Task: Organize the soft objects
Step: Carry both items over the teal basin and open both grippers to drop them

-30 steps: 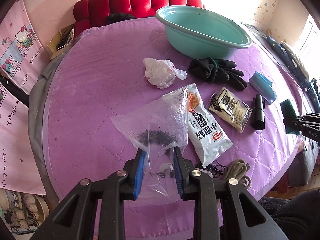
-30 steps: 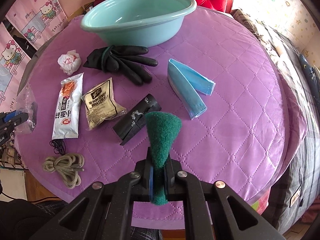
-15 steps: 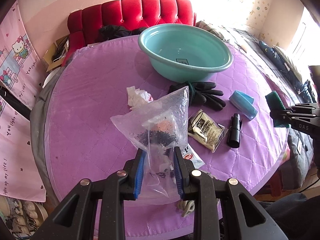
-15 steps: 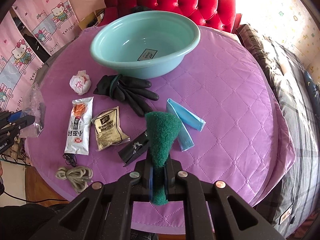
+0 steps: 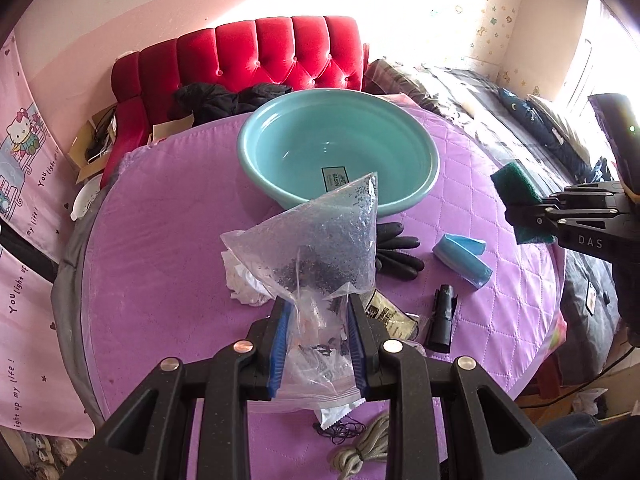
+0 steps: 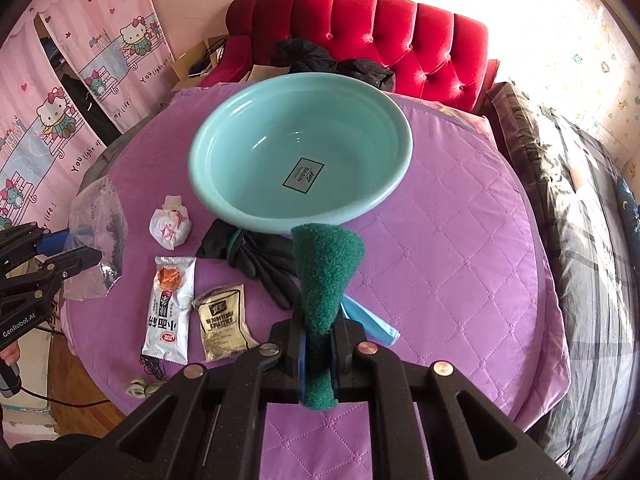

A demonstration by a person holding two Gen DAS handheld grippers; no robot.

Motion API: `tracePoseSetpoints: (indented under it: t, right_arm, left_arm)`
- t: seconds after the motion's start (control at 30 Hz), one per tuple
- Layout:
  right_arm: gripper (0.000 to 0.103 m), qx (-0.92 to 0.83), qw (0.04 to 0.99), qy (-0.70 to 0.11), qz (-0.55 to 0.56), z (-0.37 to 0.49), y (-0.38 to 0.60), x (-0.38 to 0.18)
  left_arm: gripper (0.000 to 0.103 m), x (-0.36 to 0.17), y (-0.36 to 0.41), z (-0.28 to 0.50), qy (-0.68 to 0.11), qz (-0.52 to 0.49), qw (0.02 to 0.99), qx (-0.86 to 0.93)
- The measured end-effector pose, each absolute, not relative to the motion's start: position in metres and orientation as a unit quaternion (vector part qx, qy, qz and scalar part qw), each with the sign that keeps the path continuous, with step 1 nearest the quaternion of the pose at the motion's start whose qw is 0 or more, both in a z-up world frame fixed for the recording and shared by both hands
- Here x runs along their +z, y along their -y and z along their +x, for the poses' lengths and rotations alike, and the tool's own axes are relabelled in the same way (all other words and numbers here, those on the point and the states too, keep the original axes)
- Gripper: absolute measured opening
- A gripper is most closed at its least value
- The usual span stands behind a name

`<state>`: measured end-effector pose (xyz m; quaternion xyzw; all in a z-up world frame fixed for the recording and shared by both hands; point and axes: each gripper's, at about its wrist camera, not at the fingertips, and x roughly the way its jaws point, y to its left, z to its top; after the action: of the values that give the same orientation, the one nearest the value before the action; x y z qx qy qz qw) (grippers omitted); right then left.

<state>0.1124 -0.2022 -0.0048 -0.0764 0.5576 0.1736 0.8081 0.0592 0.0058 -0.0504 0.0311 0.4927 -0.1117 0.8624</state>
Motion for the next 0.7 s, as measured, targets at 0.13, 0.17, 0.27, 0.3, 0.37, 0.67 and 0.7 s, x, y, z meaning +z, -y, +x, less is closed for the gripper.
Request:
tracePoseSetpoints:
  t: [0.13,0.17,0.27,0.3,0.37,0.67,0.7]
  right_arm:
    - [0.008,0.182,0.81,-0.552,-0.074,0.132,0.197,0.0]
    - [0.008,0.184,0.811,-0.551,-0.074,0.137,0.195,0.001]
    - [0.008,0.187,0.811,-0.55,-0.072,0.152,0.191,0.002]
    - [0.008,0.189,0.811,-0.549,-0.07,0.157,0.189,0.002]
    - [0.008,0.191,0.81,-0.55,-0.068,0.167,0.187,0.001]
    - [0.009,0.2,0.805,-0.555,-0.055,0.212,0.172,-0.012]
    - [0.009,0.201,0.805,-0.556,-0.051,0.217,0.17,-0.014]
  left_arm:
    - [0.029,-0.044,0.001,0.079,-0.486,0.04,0.865,-0.117]
    - [0.029,-0.043,0.003,0.084,-0.484,0.042,0.866,-0.119]
    - [0.029,-0.043,0.009,0.099,-0.483,0.047,0.866,-0.125]
    - [0.029,-0.043,0.01,0.103,-0.482,0.048,0.865,-0.128]
    - [0.029,-0.043,0.015,0.113,-0.482,0.05,0.865,-0.134]
    - [0.029,-0.053,0.028,0.16,-0.482,0.06,0.862,-0.147]
    - [0.029,-0.055,0.029,0.166,-0.483,0.059,0.861,-0.148]
